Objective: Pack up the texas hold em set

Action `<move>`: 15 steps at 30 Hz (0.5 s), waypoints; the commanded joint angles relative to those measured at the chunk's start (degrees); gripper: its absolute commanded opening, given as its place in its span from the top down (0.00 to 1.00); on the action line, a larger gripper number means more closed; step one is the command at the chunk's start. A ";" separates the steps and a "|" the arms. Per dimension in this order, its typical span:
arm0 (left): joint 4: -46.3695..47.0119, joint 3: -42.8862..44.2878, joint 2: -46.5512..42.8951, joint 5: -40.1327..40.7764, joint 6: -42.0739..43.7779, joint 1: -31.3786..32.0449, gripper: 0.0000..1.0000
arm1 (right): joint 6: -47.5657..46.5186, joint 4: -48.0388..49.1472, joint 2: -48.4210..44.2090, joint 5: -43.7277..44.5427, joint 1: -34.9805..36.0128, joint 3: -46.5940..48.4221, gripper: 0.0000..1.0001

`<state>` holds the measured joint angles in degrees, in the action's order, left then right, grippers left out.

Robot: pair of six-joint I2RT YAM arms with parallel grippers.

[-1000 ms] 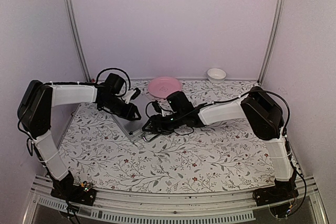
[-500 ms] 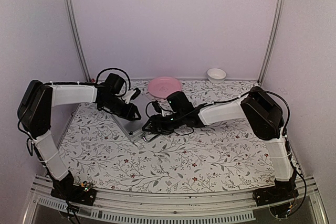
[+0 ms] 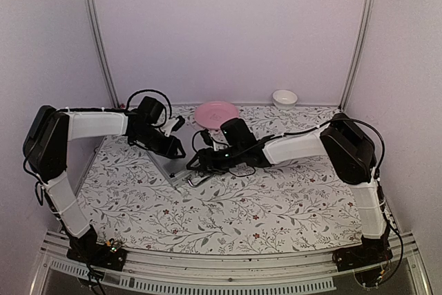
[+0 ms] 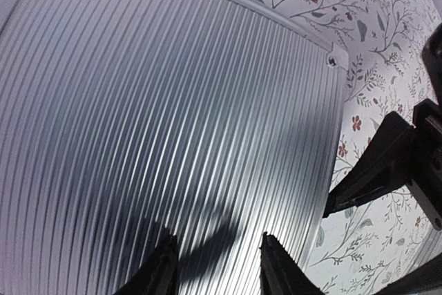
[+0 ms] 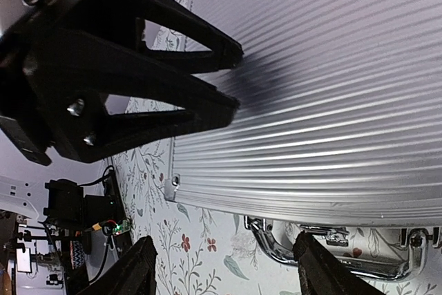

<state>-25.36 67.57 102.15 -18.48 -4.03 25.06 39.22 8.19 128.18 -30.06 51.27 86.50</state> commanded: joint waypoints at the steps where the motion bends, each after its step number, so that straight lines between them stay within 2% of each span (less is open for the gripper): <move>1: -2.67 0.37 1.65 1.67 0.76 0.65 0.59 | -1.11 4.12 -5.06 1.87 -0.08 -0.44 0.31; 15: -2.67 0.37 1.87 1.53 0.76 0.56 0.59 | -1.89 3.95 -6.27 2.64 -0.06 -2.65 0.32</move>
<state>-25.39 67.61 102.15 -18.48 -4.01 25.08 38.52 11.68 124.73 -28.82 51.24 85.80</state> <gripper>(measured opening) 0.409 0.686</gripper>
